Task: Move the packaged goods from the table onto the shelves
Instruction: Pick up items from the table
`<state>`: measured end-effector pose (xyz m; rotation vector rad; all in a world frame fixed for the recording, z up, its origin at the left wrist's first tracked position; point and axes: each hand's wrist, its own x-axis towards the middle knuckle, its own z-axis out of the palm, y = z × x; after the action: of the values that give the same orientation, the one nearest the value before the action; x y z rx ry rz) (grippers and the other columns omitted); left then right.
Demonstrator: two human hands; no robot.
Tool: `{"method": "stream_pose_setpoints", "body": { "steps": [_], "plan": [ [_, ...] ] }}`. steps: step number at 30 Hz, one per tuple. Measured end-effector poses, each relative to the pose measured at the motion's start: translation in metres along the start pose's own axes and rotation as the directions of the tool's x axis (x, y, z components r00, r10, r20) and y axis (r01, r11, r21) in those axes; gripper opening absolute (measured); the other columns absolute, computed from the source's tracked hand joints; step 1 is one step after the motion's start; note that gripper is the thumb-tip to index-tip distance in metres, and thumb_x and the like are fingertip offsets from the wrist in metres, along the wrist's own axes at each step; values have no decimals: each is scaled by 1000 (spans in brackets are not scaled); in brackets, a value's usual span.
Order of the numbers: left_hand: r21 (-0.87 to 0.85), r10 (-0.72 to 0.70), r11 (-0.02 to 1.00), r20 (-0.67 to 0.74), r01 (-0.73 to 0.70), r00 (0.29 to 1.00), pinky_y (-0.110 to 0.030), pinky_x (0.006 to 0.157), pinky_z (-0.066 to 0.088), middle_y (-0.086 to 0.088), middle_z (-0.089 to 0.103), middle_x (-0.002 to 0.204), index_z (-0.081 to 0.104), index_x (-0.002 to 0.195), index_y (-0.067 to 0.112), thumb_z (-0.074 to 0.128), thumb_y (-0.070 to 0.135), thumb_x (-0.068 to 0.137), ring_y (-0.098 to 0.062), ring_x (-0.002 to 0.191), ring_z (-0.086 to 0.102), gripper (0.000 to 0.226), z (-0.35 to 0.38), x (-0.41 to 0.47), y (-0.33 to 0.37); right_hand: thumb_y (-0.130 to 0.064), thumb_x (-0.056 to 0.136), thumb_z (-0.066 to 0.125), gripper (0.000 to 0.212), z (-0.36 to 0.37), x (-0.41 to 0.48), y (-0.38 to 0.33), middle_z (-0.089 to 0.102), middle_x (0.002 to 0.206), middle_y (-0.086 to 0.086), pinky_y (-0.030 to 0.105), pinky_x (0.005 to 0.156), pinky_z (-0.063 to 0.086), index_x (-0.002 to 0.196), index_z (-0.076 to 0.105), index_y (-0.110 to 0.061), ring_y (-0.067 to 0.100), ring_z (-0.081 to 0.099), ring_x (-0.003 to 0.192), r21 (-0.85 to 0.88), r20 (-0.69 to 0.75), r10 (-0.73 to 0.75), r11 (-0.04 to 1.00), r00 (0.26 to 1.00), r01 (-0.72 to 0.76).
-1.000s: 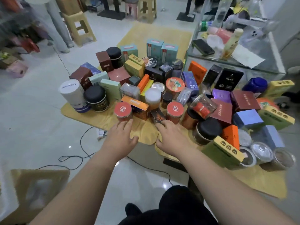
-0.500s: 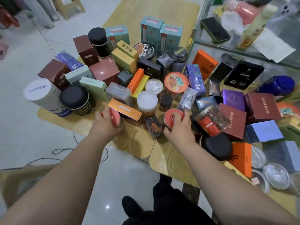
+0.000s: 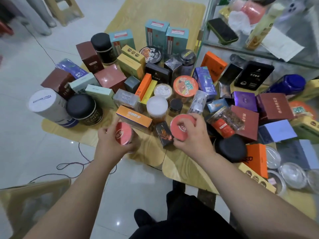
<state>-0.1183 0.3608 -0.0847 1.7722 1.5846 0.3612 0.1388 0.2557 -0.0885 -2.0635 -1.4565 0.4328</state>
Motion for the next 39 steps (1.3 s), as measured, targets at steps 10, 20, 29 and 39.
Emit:
{"method": "stream_pose_setpoints", "body": {
  "steps": [10, 20, 29, 39],
  "plan": [
    [-846, 13, 486, 260, 221, 965, -47, 80, 61, -13, 72, 116, 59, 131, 10, 55, 53, 82, -29, 104, 71, 65, -58, -56, 39, -29, 57, 78, 69, -32, -4, -111, 64, 124, 14, 49, 91, 56, 122, 58, -38, 35, 67, 105, 825, 380, 40, 436, 924, -359],
    [-938, -142, 298, 137, 174, 980, -43, 82, 60, -11, 75, 112, 78, 104, 21, 44, 62, 88, -27, 101, 73, 56, -122, -117, 1, -51, 85, 64, 63, 11, 2, -188, 66, 124, 25, 59, 99, 50, 129, 60, -6, 45, 63, 114, 702, 668, -92, 405, 738, -585],
    [-981, -544, 37, -179, -189, 820, -65, 113, 35, -22, 54, 145, 49, 146, 8, 51, 69, 89, -39, 134, 52, 84, -133, -246, -48, -30, 85, 70, 34, 60, -43, -278, 71, 109, 19, 47, 79, 61, 113, 72, -10, 31, 71, 93, 580, 792, -546, 538, 271, -611],
    [-834, -873, 162, -370, -527, 317, -55, 86, 55, -21, 64, 131, 58, 136, 10, 64, 67, 81, -36, 115, 66, 79, -55, -465, -36, -35, 84, 57, 36, 69, -223, -319, 77, 94, 5, 35, 68, 61, 112, 63, -14, 19, 75, 83, 388, 734, -583, 781, -348, -490]
  ]
}}
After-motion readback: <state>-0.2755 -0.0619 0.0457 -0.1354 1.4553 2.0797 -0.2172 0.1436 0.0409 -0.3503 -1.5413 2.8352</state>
